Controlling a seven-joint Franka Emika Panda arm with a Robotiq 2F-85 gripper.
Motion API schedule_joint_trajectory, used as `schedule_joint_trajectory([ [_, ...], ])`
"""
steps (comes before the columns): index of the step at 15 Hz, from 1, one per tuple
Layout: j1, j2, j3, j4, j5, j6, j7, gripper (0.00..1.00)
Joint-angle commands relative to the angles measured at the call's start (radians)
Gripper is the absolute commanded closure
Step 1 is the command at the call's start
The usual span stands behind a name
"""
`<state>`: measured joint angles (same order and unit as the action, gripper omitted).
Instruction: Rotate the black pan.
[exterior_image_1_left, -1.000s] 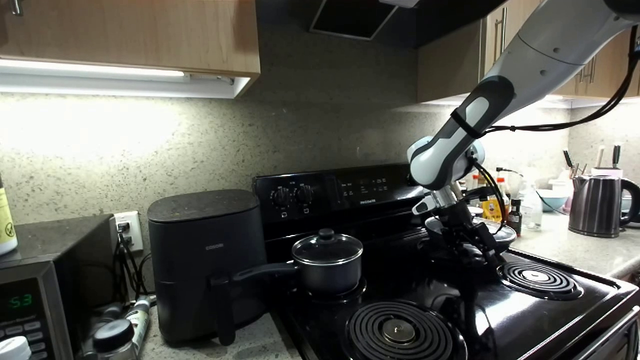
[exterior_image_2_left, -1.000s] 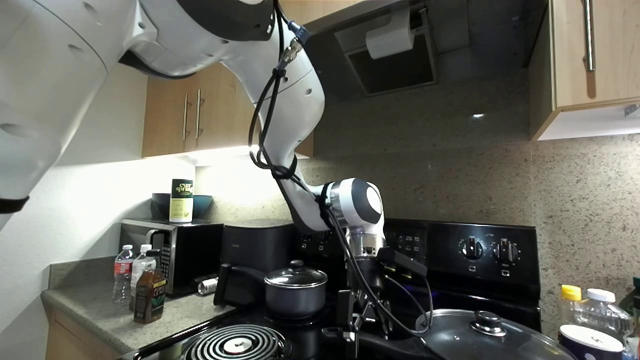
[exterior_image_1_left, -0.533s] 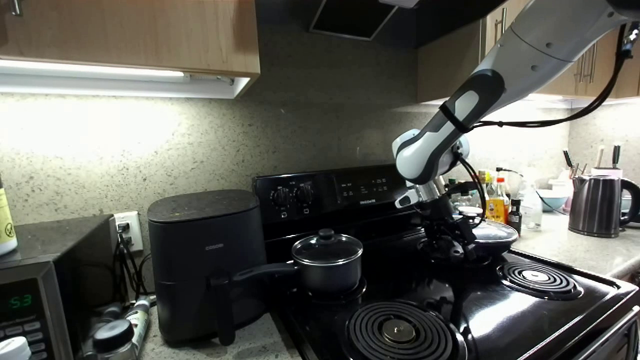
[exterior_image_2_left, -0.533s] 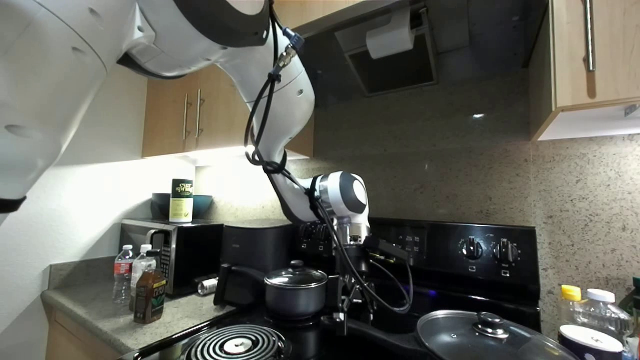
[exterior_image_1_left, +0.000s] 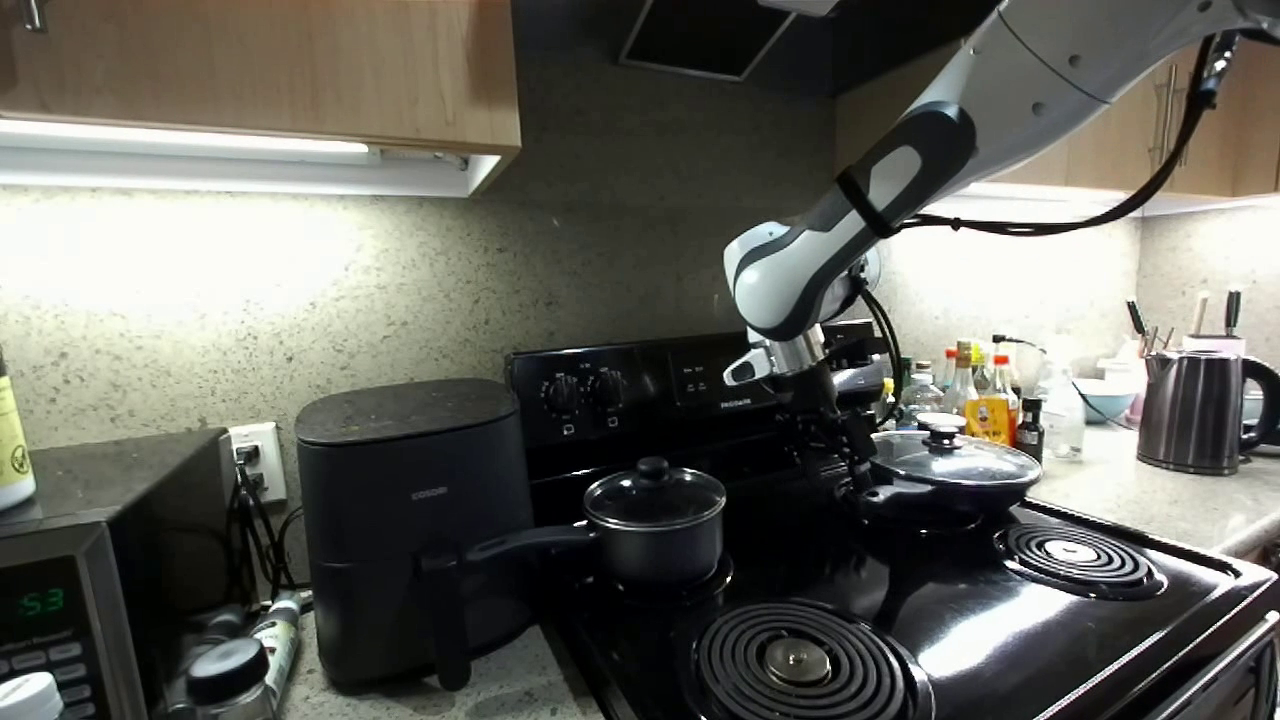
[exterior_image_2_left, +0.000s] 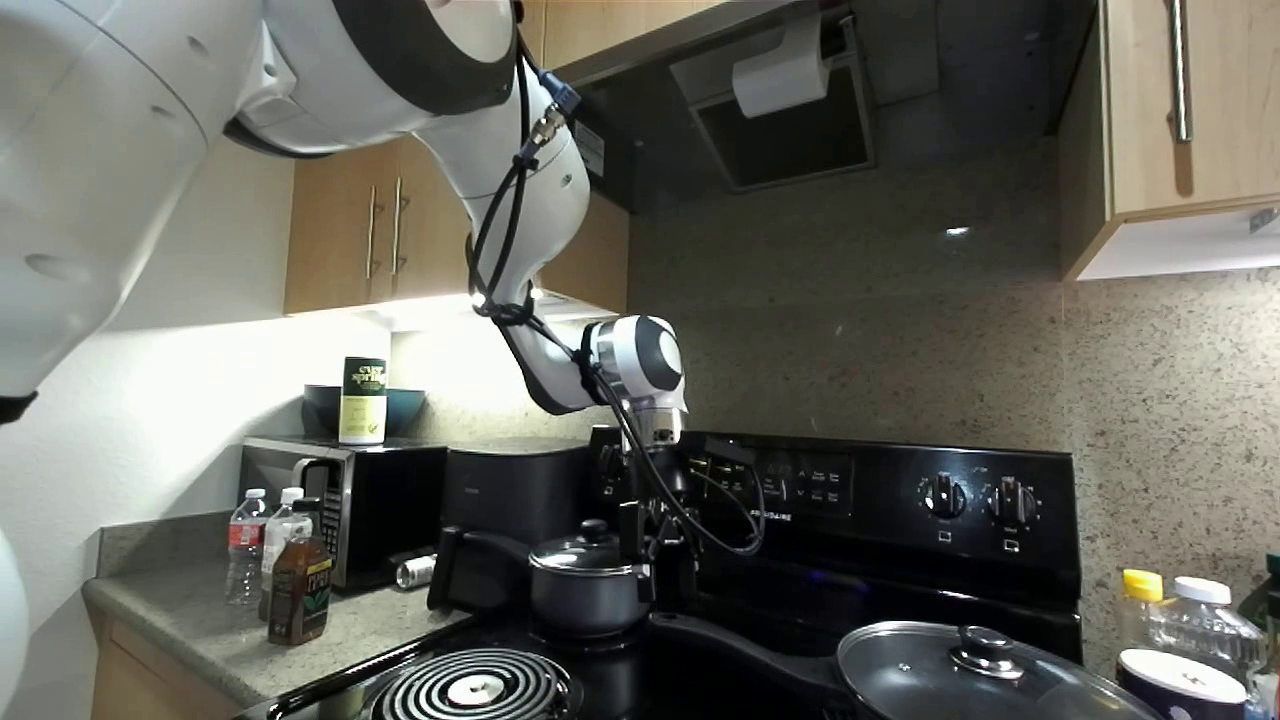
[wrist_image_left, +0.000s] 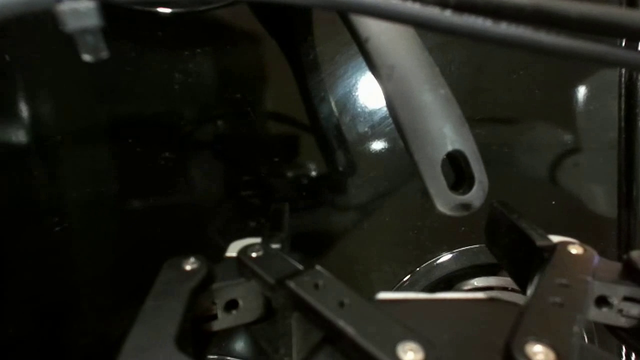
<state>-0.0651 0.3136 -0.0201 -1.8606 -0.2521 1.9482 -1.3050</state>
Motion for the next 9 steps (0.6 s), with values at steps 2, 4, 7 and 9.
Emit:
schedule_joint_trajectory([
  [2, -0.008, 0.004, -0.007, 0.021, -0.030, 0.068, 0.048, 0.00],
  [4, -0.021, 0.032, -0.009, 0.050, -0.014, 0.103, 0.017, 0.00],
  [7, -0.038, 0.084, -0.005, 0.099, 0.003, 0.116, -0.024, 0.00],
  [9, -0.048, 0.120, -0.001, 0.130, 0.015, 0.096, -0.041, 0.00],
])
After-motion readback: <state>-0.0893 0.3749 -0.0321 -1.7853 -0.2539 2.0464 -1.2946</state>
